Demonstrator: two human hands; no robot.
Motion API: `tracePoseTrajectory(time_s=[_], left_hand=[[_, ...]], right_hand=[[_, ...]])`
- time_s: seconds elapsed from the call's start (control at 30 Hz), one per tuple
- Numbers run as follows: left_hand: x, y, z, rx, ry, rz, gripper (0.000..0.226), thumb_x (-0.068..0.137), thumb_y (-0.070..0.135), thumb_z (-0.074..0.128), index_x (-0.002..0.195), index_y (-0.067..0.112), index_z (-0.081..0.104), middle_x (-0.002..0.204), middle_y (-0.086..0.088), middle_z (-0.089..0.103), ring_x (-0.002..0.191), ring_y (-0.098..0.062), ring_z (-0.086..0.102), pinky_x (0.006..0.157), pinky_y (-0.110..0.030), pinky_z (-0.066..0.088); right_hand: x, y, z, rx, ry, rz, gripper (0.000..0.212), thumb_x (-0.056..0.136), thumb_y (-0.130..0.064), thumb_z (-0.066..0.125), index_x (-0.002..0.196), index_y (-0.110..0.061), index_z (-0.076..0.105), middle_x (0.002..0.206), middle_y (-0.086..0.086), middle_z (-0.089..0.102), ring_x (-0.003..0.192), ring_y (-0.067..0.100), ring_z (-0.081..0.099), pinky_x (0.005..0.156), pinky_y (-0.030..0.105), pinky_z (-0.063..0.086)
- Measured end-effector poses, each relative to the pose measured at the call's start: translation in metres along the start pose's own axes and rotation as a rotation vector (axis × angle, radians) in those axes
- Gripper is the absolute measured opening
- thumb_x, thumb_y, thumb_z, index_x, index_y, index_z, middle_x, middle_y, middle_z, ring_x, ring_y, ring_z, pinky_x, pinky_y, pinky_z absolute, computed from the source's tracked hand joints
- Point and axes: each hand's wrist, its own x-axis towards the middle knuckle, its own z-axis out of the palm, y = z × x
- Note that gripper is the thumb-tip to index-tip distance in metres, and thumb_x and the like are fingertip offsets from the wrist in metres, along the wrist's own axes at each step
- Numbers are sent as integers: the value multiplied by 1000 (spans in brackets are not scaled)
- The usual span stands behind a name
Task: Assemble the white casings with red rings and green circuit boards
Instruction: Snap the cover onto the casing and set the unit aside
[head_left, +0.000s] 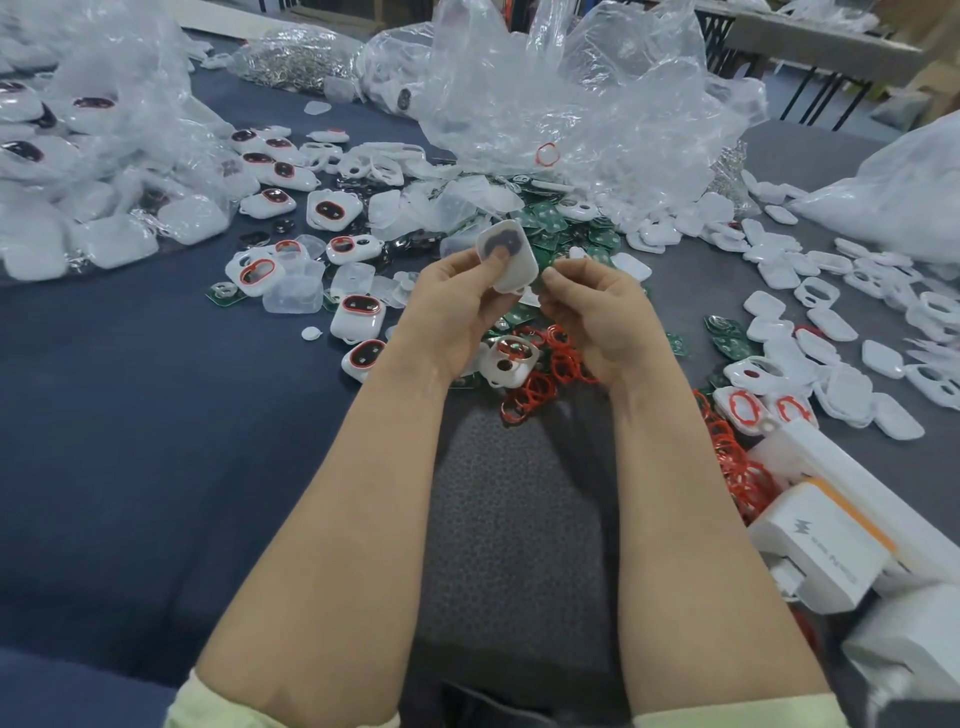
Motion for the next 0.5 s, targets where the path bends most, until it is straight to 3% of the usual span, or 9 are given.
tracePoseTrajectory(time_s=[0.17, 0.3, 0.4, 0.5], left_hand=[[-1, 0, 1, 17, 22, -19, 14, 96, 6, 52, 89, 3, 64, 83, -5, 67, 75, -11, 64, 68, -17, 57], [-1, 2, 2, -15, 60, -1, 16, 97, 5, 50, 88, 5, 63, 84, -5, 66, 76, -12, 62, 70, -17, 54], [-1, 2, 0, 20, 126, 20, 12, 97, 7, 52, 90, 6, 63, 86, -4, 66, 78, -11, 63, 78, -20, 54], [0, 0, 0, 152, 139, 25, 12, 97, 11, 54, 90, 10, 64, 89, -4, 66, 83, -13, 64, 90, -27, 52]], right_hand=[[0, 4, 4, 93, -26, 0, 19, 91, 5, 54, 78, -8, 61, 60, -4, 64, 57, 7, 58, 59, 17, 49], [1, 4, 9, 126, 56, -67, 11, 92, 0, 57, 88, -9, 63, 63, -5, 65, 56, 4, 57, 59, 16, 49], [1, 6, 7, -224, 252, -129, 19, 93, -4, 54, 111, -10, 57, 74, -2, 64, 64, 7, 58, 66, 24, 51], [-1, 9, 8, -624, 370, -215, 33, 94, -13, 52, 127, -13, 55, 105, 2, 64, 97, 16, 60, 91, 32, 48]])
